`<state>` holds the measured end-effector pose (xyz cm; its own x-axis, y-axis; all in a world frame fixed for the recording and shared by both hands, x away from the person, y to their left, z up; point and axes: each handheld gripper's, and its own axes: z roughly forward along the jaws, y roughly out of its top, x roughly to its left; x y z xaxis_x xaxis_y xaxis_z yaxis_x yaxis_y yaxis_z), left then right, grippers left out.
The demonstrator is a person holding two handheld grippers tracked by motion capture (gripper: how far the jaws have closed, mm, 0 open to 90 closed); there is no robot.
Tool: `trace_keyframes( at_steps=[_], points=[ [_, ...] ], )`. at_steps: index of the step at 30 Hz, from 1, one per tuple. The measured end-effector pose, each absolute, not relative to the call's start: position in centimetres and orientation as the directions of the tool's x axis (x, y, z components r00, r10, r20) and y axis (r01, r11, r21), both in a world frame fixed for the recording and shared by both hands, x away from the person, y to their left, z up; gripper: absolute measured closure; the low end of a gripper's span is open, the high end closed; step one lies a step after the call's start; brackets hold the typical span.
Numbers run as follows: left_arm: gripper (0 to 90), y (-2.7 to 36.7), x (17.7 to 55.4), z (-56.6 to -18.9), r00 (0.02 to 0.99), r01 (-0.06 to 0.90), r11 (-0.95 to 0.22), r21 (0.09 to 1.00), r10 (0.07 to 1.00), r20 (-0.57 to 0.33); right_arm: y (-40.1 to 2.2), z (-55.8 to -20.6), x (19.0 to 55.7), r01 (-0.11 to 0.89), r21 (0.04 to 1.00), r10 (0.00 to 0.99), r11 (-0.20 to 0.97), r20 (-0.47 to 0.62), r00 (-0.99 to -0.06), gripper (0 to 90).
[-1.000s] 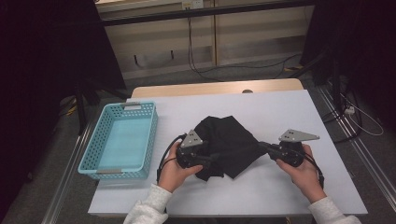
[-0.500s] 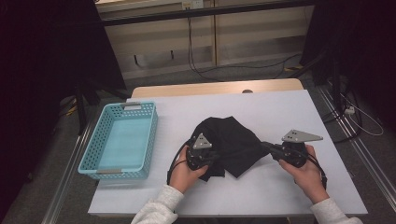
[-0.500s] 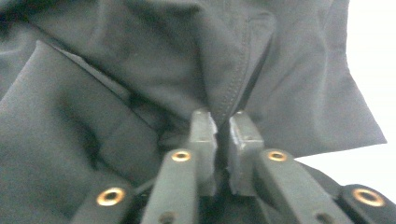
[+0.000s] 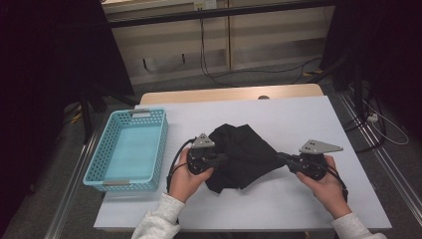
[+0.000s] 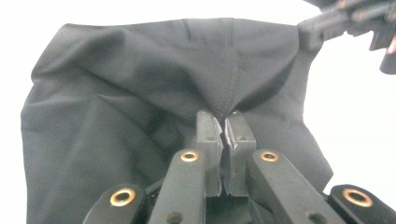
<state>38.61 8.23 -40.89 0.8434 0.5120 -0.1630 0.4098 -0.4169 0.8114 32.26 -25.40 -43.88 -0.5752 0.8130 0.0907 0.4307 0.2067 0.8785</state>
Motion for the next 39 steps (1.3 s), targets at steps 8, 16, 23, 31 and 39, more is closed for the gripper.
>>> trace_keyframes(
  at_steps=[8,16,23,31,39],
  points=[
    [87.4,10.6,39.1,-39.8,0.804,0.435,-0.331,0.838,0.561,-0.196,-23.1,-44.1,32.3,0.411,0.874,0.770,0.261,0.068,-0.634,81.1],
    [87.4,11.8,39.5,-39.7,0.782,0.439,-0.306,0.845,0.592,-0.193,-22.2,-44.5,32.1,0.399,0.871,0.734,0.288,0.067,-0.676,68.3],
    [87.4,12.0,39.8,-39.9,0.769,0.445,-0.290,0.847,0.608,-0.196,-20.9,-45.4,31.7,0.401,0.844,0.671,0.357,0.067,-0.739,48.7],
    [87.4,12.6,40.1,-39.7,0.754,0.449,-0.272,0.851,0.626,-0.199,-19.3,-46.8,32.4,0.399,0.781,0.663,0.480,-0.026,-0.748,47.0],
    [87.4,13.0,40.0,-38.9,0.756,0.435,-0.255,0.864,0.625,-0.197,-19.2,-46.5,32.7,0.385,0.783,0.652,0.488,-0.034,-0.757,88.7]
  ],
)
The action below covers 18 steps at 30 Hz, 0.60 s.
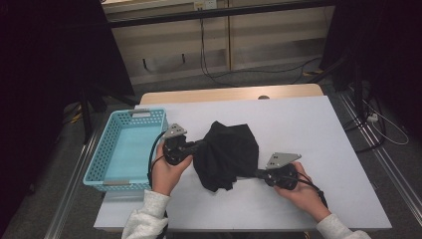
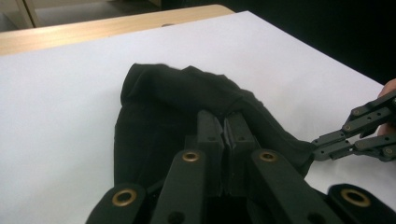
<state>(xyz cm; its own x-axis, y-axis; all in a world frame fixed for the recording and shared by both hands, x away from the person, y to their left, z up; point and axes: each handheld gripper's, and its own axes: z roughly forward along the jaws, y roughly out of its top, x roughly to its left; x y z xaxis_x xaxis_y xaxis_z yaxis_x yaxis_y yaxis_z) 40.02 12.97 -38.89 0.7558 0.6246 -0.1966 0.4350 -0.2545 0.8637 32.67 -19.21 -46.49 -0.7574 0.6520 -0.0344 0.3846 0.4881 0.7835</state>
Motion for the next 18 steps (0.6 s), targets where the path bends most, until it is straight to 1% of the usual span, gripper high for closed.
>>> trace_keyframes(
  at_steps=[5,7,12,17,18],
  points=[
    [87.4,13.4,39.8,-37.9,0.757,0.421,-0.246,0.873,0.626,-0.189,-20.8,-44.6,32.5,0.389,0.823,0.671,0.414,0.013,-0.741,89.1],
    [87.4,13.4,39.6,-37.4,0.764,0.409,-0.245,0.879,0.619,-0.183,-22.2,-43.1,32.4,0.381,0.854,0.696,0.354,0.032,-0.717,89.1],
    [87.4,12.9,39.6,-37.5,0.773,0.400,-0.252,0.881,0.610,-0.176,-24.7,-41.0,32.2,0.366,0.889,0.734,0.277,0.050,-0.677,89.1],
    [86.2,11.2,40.2,-39.7,0.794,0.398,-0.282,0.873,0.583,-0.174,-26.3,-41.2,32.6,0.397,0.879,0.783,0.263,0.046,-0.620,89.2],
    [83.9,11.0,40.3,-40.0,0.797,0.389,-0.294,0.873,0.582,-0.159,-26.6,-41.6,32.7,0.416,0.872,0.795,0.257,0.054,-0.604,89.2]
  ],
)
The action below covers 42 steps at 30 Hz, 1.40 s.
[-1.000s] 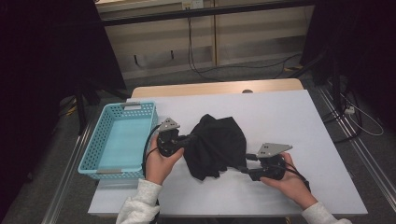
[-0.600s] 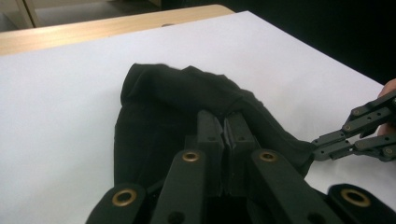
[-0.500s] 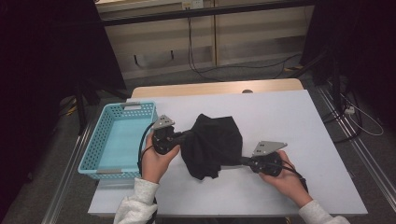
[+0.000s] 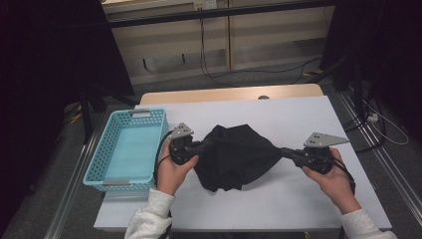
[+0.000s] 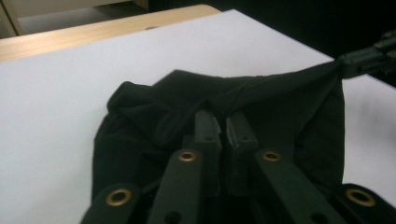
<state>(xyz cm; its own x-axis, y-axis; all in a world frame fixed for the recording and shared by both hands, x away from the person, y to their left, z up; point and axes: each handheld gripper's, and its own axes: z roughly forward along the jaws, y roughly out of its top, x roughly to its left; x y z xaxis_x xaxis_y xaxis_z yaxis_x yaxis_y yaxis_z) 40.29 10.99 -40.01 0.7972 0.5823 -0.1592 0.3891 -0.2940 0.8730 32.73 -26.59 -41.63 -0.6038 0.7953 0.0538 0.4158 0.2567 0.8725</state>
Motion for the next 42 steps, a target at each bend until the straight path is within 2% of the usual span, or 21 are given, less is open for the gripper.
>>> trace_keyframes(
  at_steps=[2,4,8,11,16,23,28,30,31,33,35,40,42],
  points=[
    [78.5,10.6,40.4,-40.7,0.803,0.386,-0.320,0.865,0.578,-0.144,-27.1,-42.3,33.0,0.441,0.856,0.815,0.269,0.042,-0.578,89.1],
    [69.6,10.4,40.4,-41.1,0.807,0.379,-0.337,0.862,0.576,-0.130,-27.9,-43.2,33.2,0.479,0.841,0.838,0.252,0.058,-0.543,89.1],
    [57.5,10.2,40.1,-41.3,0.816,0.392,-0.343,0.854,0.558,-0.150,-29.0,-44.1,33.4,0.510,0.825,0.859,0.243,0.061,-0.508,89.0],
    [50.8,10.0,39.8,-41.6,0.817,0.400,-0.352,0.846,0.556,-0.155,-29.7,-44.2,33.3,0.508,0.829,0.880,0.232,0.044,-0.472,89.0],
    [48.2,9.5,39.6,-42.4,0.821,0.409,-0.379,0.830,0.550,-0.153,-29.7,-44.5,33.3,0.518,0.822,0.877,0.237,0.049,-0.478,88.7],
    [50.8,9.0,39.6,-43.4,0.820,0.432,-0.409,0.804,0.549,-0.162,-29.2,-44.9,33.4,0.520,0.812,0.871,0.267,0.028,-0.491,86.8],
    [57.1,8.4,39.5,-44.2,0.825,0.443,-0.443,0.779,0.542,-0.161,-29.7,-44.6,33.3,0.513,0.827,0.881,0.229,0.048,-0.470,86.8],
    [63.4,8.2,39.4,-44.5,0.827,0.446,-0.457,0.770,0.540,-0.159,-29.7,-44.7,33.3,0.517,0.823,0.877,0.234,0.051,-0.478,85.8],
    [67.0,8.0,39.4,-44.6,0.827,0.451,-0.465,0.762,0.539,-0.160,-29.5,-44.8,33.3,0.520,0.821,0.875,0.237,0.053,-0.482,83.6],
    [76.6,7.9,39.3,-44.7,0.827,0.457,-0.476,0.752,0.538,-0.161,-29.1,-45.1,33.3,0.537,0.809,0.868,0.240,0.068,-0.492,73.0],
    [83.3,8.0,39.3,-44.5,0.822,0.467,-0.468,0.750,0.542,-0.174,-28.8,-45.4,33.1,0.532,0.807,0.867,0.257,0.050,-0.495,69.3],
    [86.5,9.0,39.3,-43.1,0.807,0.483,-0.410,0.774,0.551,-0.212,-28.6,-45.8,32.7,0.540,0.787,0.859,0.299,0.024,-0.511,57.0],
    [86.6,9.4,39.4,-42.6,0.801,0.488,-0.387,0.782,0.555,-0.225,-28.5,-46.0,32.7,0.546,0.778,0.857,0.310,0.020,-0.515,56.1]
  ],
)
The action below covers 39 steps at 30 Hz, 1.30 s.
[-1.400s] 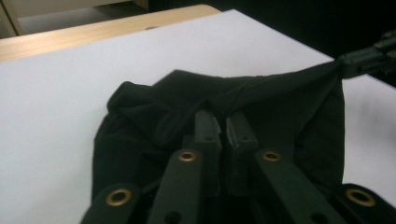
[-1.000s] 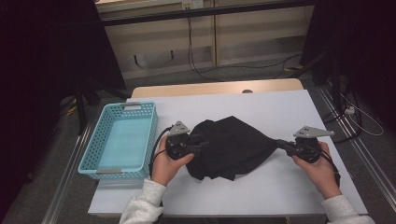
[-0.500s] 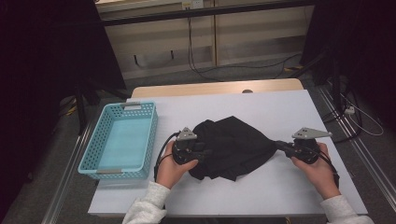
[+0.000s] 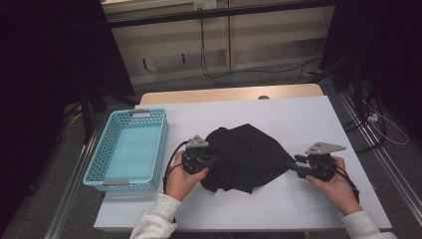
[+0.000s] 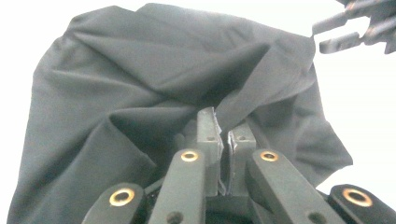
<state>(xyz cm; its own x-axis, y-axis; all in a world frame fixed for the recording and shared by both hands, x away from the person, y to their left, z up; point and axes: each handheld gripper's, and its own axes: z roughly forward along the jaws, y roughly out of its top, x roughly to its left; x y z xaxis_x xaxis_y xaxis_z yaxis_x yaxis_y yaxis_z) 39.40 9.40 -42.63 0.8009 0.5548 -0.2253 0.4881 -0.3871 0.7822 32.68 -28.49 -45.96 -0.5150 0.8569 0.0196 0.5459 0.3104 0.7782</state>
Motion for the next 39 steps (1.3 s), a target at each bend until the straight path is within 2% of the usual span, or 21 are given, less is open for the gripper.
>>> trace_keyframes(
  at_steps=[4,6,10,13,23,29,32,39],
  points=[
    [86.6,10.0,39.5,-41.9,0.796,0.491,-0.357,0.795,0.554,-0.243,-27.9,-46.6,32.9,0.555,0.756,0.843,0.347,0.008,-0.538,54.5],
    [86.6,10.2,39.5,-41.5,0.793,0.492,-0.343,0.800,0.556,-0.249,-27.7,-46.6,33.0,0.553,0.750,0.842,0.361,-0.008,-0.539,56.6],
    [86.5,10.6,39.4,-40.9,0.791,0.491,-0.324,0.809,0.555,-0.258,-27.5,-46.9,33.5,0.583,0.762,0.872,0.283,0.048,-0.487,70.2],
    [86.6,11.0,39.5,-40.6,0.787,0.491,-0.310,0.814,0.558,-0.262,-27.3,-46.9,33.6,0.574,0.767,0.870,0.286,0.043,-0.491,85.8],
    [86.8,12.5,40.0,-39.7,0.760,0.491,-0.243,0.837,0.589,-0.274,-28.1,-43.9,33.2,0.490,0.845,0.885,0.212,0.046,-0.463,86.4],
    [86.8,13.0,41.2,-39.9,0.736,0.506,-0.227,0.832,0.616,-0.280,-27.5,-43.2,33.7,0.478,0.837,0.886,0.265,-0.016,-0.463,86.7],
    [86.4,13.1,41.6,-40.8,0.727,0.527,-0.231,0.818,0.620,-0.294,-27.8,-43.2,34.3,0.492,0.832,0.898,0.255,-0.015,-0.440,86.9],
    [75.5,12.8,41.4,-41.4,0.741,0.518,-0.256,0.816,0.611,-0.279,-29.2,-44.0,34.6,0.536,0.806,0.922,0.250,-0.028,-0.387,86.8]
  ],
)
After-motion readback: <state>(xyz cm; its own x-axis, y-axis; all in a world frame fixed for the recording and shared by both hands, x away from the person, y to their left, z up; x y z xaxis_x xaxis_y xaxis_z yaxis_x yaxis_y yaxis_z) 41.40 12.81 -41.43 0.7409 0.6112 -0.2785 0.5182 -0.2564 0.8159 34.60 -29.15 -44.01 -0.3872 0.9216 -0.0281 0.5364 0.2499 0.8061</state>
